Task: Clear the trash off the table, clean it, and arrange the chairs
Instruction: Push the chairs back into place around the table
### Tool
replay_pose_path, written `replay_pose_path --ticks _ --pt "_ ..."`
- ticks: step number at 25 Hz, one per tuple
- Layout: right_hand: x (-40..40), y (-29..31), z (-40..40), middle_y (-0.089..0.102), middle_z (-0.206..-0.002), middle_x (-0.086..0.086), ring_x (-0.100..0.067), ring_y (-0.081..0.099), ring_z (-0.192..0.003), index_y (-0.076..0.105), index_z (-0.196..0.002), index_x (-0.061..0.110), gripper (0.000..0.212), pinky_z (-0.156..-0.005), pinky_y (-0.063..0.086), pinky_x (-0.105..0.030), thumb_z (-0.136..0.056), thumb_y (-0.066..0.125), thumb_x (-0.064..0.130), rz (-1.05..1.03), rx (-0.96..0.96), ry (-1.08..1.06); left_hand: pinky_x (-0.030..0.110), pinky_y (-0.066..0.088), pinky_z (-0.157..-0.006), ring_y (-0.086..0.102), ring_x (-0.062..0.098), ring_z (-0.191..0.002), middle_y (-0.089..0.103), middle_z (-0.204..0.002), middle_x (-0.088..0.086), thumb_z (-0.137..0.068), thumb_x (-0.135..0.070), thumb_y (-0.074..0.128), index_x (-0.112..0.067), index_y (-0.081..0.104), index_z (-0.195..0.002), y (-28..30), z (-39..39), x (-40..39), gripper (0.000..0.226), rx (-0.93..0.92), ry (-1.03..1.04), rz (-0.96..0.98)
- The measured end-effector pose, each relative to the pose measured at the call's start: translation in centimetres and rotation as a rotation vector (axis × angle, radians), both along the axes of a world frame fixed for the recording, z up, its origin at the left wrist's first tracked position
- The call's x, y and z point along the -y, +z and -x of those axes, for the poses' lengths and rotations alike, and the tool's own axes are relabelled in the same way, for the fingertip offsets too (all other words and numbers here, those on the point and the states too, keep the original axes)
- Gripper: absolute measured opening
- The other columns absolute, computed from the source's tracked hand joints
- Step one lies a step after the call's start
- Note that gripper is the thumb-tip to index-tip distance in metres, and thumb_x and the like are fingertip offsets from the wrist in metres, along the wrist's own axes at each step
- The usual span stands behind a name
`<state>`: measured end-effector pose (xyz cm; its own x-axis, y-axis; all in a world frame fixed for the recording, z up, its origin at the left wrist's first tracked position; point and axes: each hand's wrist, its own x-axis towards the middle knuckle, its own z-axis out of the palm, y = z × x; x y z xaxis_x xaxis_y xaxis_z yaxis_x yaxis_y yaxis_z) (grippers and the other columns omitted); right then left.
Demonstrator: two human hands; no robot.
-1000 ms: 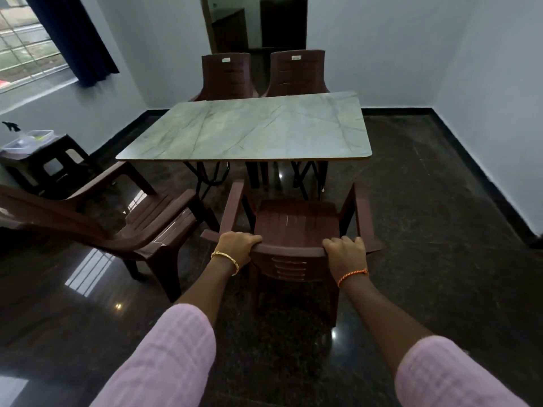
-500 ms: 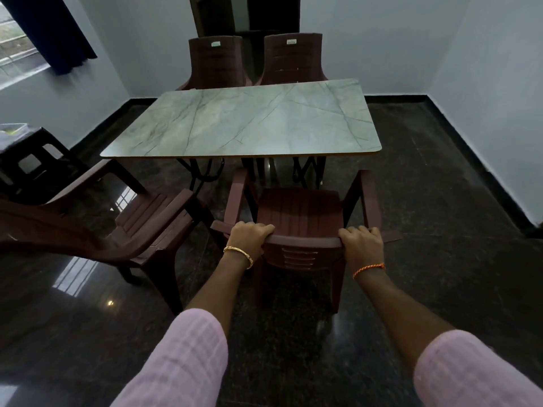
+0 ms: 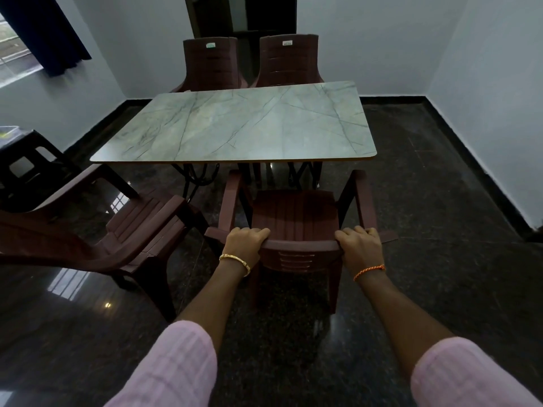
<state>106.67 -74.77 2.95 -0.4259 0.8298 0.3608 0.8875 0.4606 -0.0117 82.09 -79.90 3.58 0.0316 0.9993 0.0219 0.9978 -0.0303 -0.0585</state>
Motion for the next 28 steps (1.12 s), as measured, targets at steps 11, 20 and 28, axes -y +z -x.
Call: replay_pose_path --ticks 11,20,28 --pt "1.3 3.2 3.3 0.054 -0.13 -0.012 -0.037 0.039 -0.128 0.053 -0.123 0.021 0.035 -0.109 0.019 -0.056 -0.088 0.053 0.023 0.486 0.276 -0.37 0.039 0.028 -0.111 0.042 0.03 -0.127 0.047 -0.135 0.011 -0.08 -0.018 0.063 -0.013 0.032 -0.136 1.0 -0.5 2.2 0.065 -0.087 0.15 0.072" --pt "12.6 4.1 27.6 0.006 -0.156 -0.022 -0.039 0.002 -0.145 0.014 -0.148 0.008 0.082 -0.116 0.005 -0.056 -0.085 0.061 0.029 0.523 0.078 0.019 0.044 0.025 -0.114 0.016 0.029 -0.145 0.008 -0.158 0.012 -0.083 -0.023 0.059 -0.015 0.007 -0.151 3.2 16.1 14.7 0.086 -0.079 0.49 0.011" --pt "24.0 5.1 52.0 0.02 -0.151 -0.017 -0.035 0.023 -0.138 0.035 -0.136 0.011 0.06 -0.111 0.028 -0.048 -0.085 0.061 0.027 0.596 0.045 0.472 0.045 0.028 -0.114 0.019 0.028 -0.144 0.02 -0.155 0.011 -0.086 -0.02 0.054 -0.012 0.019 -0.148 5.3 39.2 31.6 0.072 0.081 0.893 -0.063"
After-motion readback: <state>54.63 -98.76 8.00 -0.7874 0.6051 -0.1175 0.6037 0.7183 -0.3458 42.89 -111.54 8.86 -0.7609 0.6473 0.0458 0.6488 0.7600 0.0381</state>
